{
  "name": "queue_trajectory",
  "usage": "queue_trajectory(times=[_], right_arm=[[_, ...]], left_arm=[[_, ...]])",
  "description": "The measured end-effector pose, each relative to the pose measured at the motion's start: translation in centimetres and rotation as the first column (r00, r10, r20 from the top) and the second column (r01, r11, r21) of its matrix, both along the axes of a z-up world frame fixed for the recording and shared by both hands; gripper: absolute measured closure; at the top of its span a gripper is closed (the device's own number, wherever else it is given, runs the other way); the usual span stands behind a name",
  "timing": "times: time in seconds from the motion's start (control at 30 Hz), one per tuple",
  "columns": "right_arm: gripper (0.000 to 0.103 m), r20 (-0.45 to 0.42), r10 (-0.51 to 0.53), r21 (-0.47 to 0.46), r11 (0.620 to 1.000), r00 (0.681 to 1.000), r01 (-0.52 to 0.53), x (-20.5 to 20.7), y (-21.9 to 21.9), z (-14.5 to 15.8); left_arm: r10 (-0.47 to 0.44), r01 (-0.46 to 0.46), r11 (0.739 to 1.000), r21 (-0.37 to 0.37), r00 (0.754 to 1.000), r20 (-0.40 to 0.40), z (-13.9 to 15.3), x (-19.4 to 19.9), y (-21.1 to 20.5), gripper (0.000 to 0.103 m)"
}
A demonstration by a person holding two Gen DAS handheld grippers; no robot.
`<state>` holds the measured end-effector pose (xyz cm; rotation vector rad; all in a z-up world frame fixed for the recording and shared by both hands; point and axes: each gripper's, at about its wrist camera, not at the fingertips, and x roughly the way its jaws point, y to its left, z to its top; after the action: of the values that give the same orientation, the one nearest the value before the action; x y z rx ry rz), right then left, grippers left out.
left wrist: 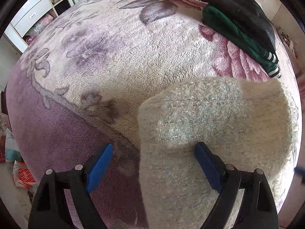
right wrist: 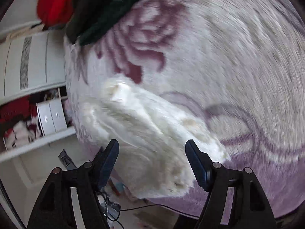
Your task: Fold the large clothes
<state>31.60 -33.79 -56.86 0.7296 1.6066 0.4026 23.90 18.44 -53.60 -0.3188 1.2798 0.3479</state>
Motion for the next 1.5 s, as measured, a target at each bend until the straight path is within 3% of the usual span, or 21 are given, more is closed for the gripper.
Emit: queue_trajectory(times=[0.13, 0.23, 0.27, 0.3, 0.33, 0.37, 0.43, 0.5, 0.57, 0.63, 0.7, 0.8, 0.87, 1.03, 1.23, 1.37, 1.43, 1.5], right_arm=[[0.029, 0.139, 0.255, 0.001, 0.966, 0.957, -0.258, 5.6, 8.9, 3.3], [0.028, 0.087, 0.438, -0.008, 0.898, 0.895, -0.439, 7.1, 15.5, 1.8], [0.035, 0.059, 0.502, -0.043, 0.865, 0.863, -0.500, 6.9, 17.3, 1.4], [0.054, 0.055, 0.533, -0.110, 0.844, 0.845, -0.525, 6.9, 18.6, 0.8], [0.086, 0.025, 0.544, -0.137, 0.833, 0.839, -0.536, 6.5, 18.8, 0.0], [0.086, 0.006, 0.520, -0.154, 0.844, 0.854, -0.513, 6.3, 18.6, 0.2], [0.088, 0.056, 0.462, -0.192, 0.875, 0.885, -0.444, 6.4, 17.2, 2.5], [0.088, 0.131, 0.370, -0.195, 0.919, 0.920, -0.342, 7.2, 15.0, 6.1], [0.088, 0.209, 0.330, -0.296, 0.918, 0.920, -0.262, 8.2, 13.1, 8.2], [0.088, 0.170, 0.326, -0.375, 0.894, 0.930, -0.245, 9.5, 12.3, 6.1], [0.086, 0.041, 0.312, -0.324, 0.903, 0.949, -0.283, 10.5, 12.3, 2.2], [0.069, -0.055, 0.319, -0.189, 0.927, 0.946, -0.324, 10.7, 12.1, 0.3], [0.052, -0.025, 0.336, -0.135, 0.932, 0.942, -0.336, 9.8, 11.7, 0.9], [0.032, 0.040, 0.417, -0.186, 0.896, 0.908, -0.403, 5.9, 10.4, 2.4], [0.032, -0.023, 0.419, -0.107, 0.902, 0.908, -0.419, 2.0, 9.7, -1.1], [0.032, 0.010, 0.434, -0.158, 0.891, 0.901, -0.427, 0.9, 10.1, -1.4], [0.032, 0.023, 0.424, -0.172, 0.894, 0.905, -0.414, 0.7, 10.9, -1.5], [0.039, 0.043, 0.419, -0.186, 0.895, 0.907, -0.405, 0.4, 11.3, -1.5]], left_arm=[[0.025, -0.025, 1.000, -0.018, 1.000, 0.013, 0.3, -0.2, 0.6, 0.014], [0.045, -0.045, 0.999, -0.024, 0.999, 0.013, 0.8, -0.6, 0.7, 0.014], [0.050, -0.049, 0.998, -0.025, 0.999, 0.011, 0.9, -0.7, 0.7, 0.014], [0.056, -0.055, 0.998, -0.033, 0.998, 0.014, 1.2, -0.9, 0.8, 0.014], [0.060, -0.060, 0.997, -0.039, 0.998, 0.017, 1.4, -1.2, 0.8, 0.014], [0.064, -0.063, 0.997, -0.044, 0.998, 0.020, 1.8, -1.4, 0.8, 0.014], [0.062, -0.060, 0.996, -0.060, 0.997, 0.037, 2.4, -2.0, 0.6, 0.014], [0.057, -0.054, 0.996, -0.071, 0.997, 0.043, 2.5, -2.3, 0.2, 0.014], [0.072, -0.057, 0.987, -0.149, 0.992, 0.100, 2.5, -2.4, -0.1, 0.012], [0.090, -0.069, 0.982, -0.176, 0.990, 0.113, 2.4, -1.8, -0.5, 0.012], [0.056, -0.045, 0.992, -0.117, 0.994, 0.091, 1.9, -0.9, -1.2, 0.012], [0.012, -0.007, 0.995, -0.101, 0.998, 0.055, 0.5, -0.5, -1.6, 0.012], [-0.010, 0.013, 0.996, -0.084, 0.999, 0.030, -0.3, -0.7, -1.7, 0.012], [0.004, -0.003, 0.997, -0.074, 1.000, 0.019, -0.2, -1.7, -1.2, 0.012], [0.001, -0.001, 0.994, -0.108, 1.000, 0.004, -0.3, -2.5, -2.3, 0.012], [-0.011, 0.011, 0.992, -0.127, 1.000, -0.002, -2.8, -1.4, -3.4, 0.000], [-0.026, 0.030, 0.987, -0.158, 0.999, 0.030, -3.2, -0.6, -3.5, 0.000], [-0.040, 0.048, 0.985, -0.165, 0.998, 0.052, -3.2, 0.0, -3.6, 0.000]])
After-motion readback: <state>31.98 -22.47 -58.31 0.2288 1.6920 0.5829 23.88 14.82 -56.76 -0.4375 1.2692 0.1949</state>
